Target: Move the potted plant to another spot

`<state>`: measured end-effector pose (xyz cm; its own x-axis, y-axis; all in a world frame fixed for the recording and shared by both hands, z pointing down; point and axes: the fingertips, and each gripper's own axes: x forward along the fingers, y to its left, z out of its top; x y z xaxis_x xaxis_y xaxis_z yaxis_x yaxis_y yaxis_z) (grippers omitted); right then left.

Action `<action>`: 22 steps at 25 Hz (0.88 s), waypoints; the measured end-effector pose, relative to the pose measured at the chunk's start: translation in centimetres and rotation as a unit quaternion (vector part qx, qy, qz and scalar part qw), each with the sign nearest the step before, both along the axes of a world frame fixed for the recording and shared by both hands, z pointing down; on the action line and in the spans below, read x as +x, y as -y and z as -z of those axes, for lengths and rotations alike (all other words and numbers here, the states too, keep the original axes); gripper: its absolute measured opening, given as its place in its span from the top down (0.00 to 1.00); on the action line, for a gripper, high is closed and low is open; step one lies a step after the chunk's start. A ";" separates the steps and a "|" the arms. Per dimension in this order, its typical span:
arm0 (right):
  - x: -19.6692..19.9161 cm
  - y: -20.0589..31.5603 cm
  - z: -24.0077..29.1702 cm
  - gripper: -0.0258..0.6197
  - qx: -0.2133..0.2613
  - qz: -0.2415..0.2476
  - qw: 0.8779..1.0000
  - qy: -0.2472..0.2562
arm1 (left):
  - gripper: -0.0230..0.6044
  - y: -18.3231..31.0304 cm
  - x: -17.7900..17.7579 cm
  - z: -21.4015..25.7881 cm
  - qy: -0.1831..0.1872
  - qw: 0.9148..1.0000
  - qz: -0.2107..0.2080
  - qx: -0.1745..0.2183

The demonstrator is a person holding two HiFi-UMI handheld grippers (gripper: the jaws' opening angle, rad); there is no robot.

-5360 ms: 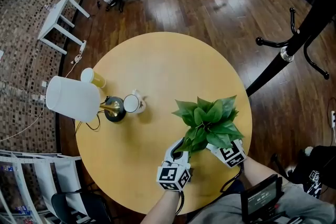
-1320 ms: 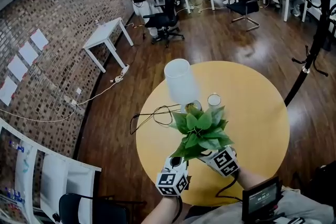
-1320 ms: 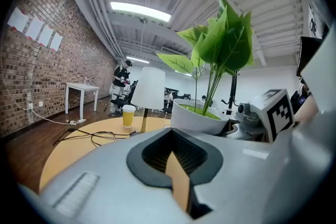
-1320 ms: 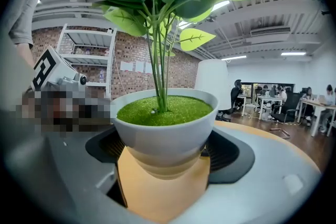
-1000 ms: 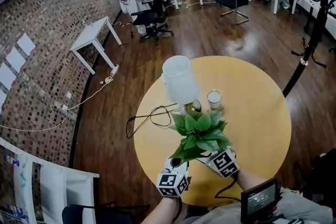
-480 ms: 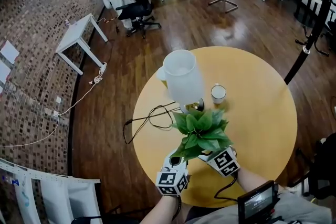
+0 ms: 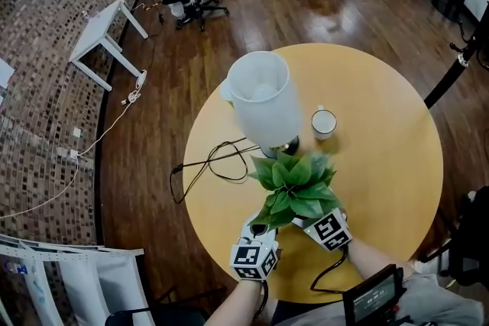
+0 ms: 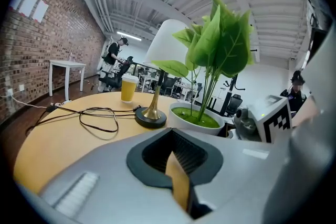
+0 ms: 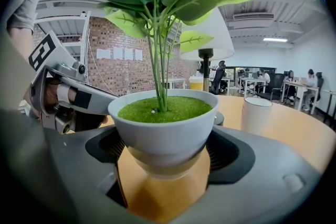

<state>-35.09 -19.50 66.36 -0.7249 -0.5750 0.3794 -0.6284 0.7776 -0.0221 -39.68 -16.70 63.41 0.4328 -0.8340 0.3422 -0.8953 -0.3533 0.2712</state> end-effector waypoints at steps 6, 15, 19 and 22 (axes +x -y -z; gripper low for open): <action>0.5 0.5 -2.6 0.20 -0.009 -0.004 1.000 -0.003 | 0.96 0.5 0.4 -2.0 -0.006 1.000 0.004 -0.011; -0.2 1.5 -3.2 0.20 -0.005 -0.008 1.000 0.004 | 0.96 1.3 0.1 -3.3 -0.007 1.000 0.004 -0.025; -0.2 1.6 -3.3 0.20 -0.005 -0.009 1.000 0.004 | 0.96 1.1 0.3 -3.5 -0.007 1.000 0.004 -0.028; -0.2 1.5 -3.4 0.20 -0.005 -0.009 1.000 0.005 | 0.96 0.8 0.3 -3.6 -0.006 1.000 0.004 -0.028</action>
